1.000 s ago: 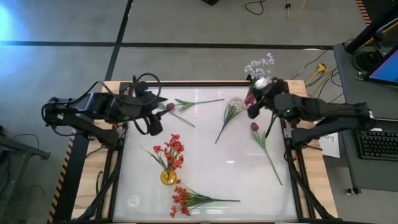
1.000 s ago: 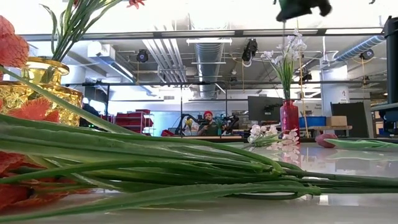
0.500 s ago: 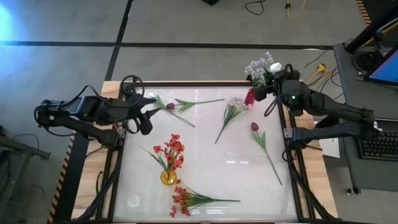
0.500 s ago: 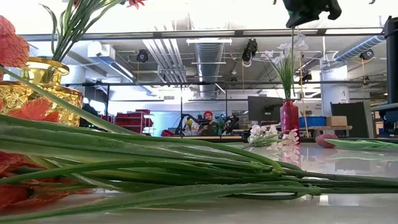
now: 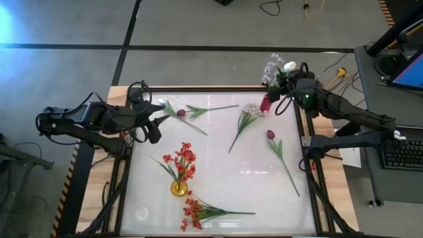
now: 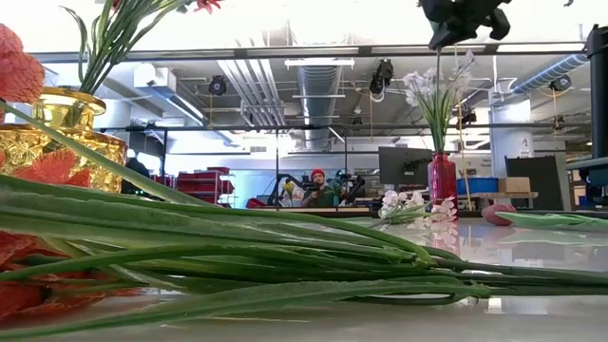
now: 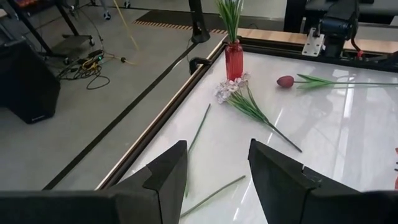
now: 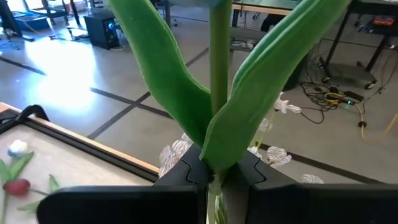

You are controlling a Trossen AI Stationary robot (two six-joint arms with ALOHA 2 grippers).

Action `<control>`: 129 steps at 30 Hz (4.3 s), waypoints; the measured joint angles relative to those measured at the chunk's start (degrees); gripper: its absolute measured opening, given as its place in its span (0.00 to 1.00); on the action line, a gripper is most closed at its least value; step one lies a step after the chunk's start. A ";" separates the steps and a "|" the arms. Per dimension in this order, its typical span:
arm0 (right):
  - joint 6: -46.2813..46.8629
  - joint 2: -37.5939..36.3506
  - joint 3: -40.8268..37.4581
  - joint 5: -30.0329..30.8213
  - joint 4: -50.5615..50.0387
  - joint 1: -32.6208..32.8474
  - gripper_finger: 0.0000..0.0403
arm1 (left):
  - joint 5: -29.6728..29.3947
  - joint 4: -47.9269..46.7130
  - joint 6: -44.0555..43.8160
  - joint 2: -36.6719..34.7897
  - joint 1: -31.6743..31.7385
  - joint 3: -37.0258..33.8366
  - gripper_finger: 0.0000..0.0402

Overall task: Sort flowers into vase by color
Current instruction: Put the bottom white tulip into the red vase

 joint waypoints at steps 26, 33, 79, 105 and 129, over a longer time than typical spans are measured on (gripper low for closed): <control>-0.18 3.85 0.00 0.03 0.38 -3.04 0.05 | -0.06 0.22 0.00 -0.17 0.01 -0.22 0.39; -0.17 3.84 0.00 1.24 -0.64 -3.04 0.08 | -0.06 0.20 0.00 -0.17 0.00 -0.22 0.39; 0.40 3.13 -2.65 3.15 -4.57 -3.91 0.03 | -0.06 -1.10 0.00 -0.15 0.02 -0.22 0.39; 0.39 -1.59 -2.69 3.04 -1.80 -4.06 0.03 | -0.06 -1.27 -0.01 -0.13 0.01 -0.22 0.39; 1.37 -4.85 2.54 -8.96 -1.98 -3.50 0.03 | 2.02 7.30 0.32 2.02 -0.95 -0.26 0.39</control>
